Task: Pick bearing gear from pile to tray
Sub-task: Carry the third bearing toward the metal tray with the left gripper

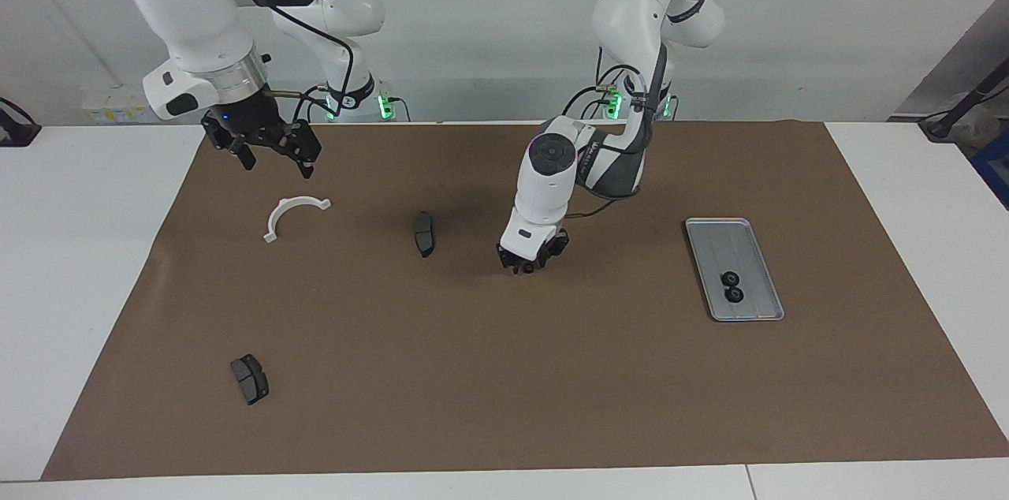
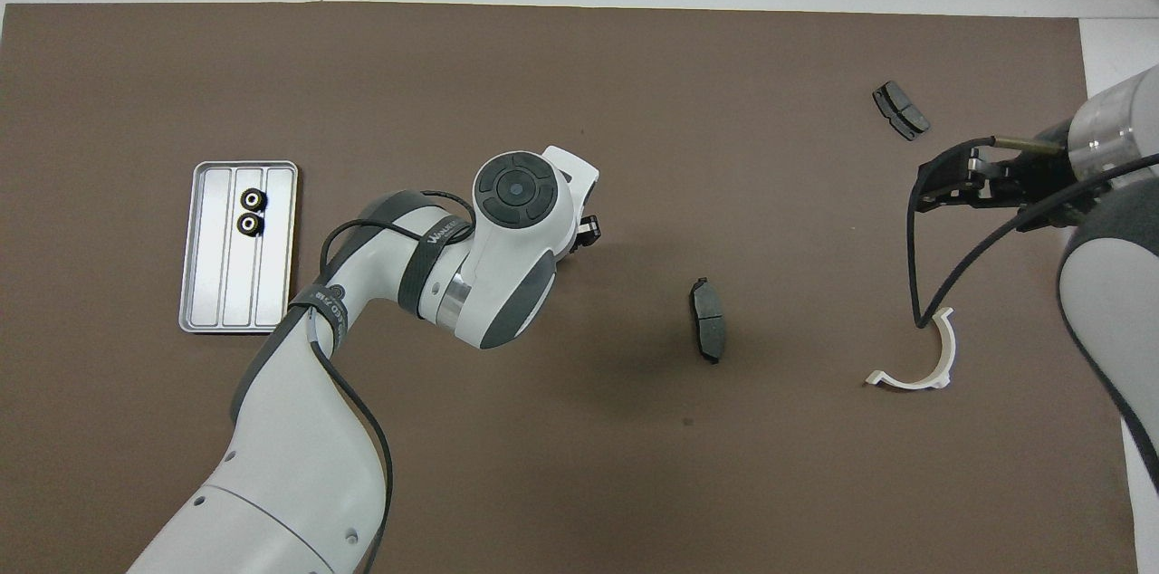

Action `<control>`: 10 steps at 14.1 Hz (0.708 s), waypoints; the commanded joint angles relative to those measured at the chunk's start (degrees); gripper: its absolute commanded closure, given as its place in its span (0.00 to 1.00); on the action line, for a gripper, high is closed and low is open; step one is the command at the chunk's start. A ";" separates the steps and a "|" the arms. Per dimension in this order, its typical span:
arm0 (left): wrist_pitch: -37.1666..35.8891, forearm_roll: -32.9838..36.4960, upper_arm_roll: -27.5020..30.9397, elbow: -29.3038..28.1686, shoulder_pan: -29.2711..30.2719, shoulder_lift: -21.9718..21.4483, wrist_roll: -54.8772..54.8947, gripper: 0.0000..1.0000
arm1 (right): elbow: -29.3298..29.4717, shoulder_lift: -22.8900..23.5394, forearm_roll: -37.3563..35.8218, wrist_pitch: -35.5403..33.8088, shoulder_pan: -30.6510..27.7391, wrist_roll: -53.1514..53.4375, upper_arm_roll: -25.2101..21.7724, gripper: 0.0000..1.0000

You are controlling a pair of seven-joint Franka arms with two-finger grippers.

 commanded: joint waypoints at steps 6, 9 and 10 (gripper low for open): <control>1.08 1.54 1.15 -0.64 -1.43 0.33 -1.55 0.50 | -1.17 -1.10 0.42 -0.67 -0.34 -5.72 0.14 0.00; 0.82 1.54 1.15 -0.72 -1.87 0.33 -1.55 0.58 | -2.75 -1.80 -0.11 0.81 -0.07 -5.89 0.14 0.00; 0.64 1.54 1.15 -0.64 -1.87 0.33 -1.64 0.62 | -2.75 -1.80 -0.19 1.17 -0.07 -6.07 0.15 0.00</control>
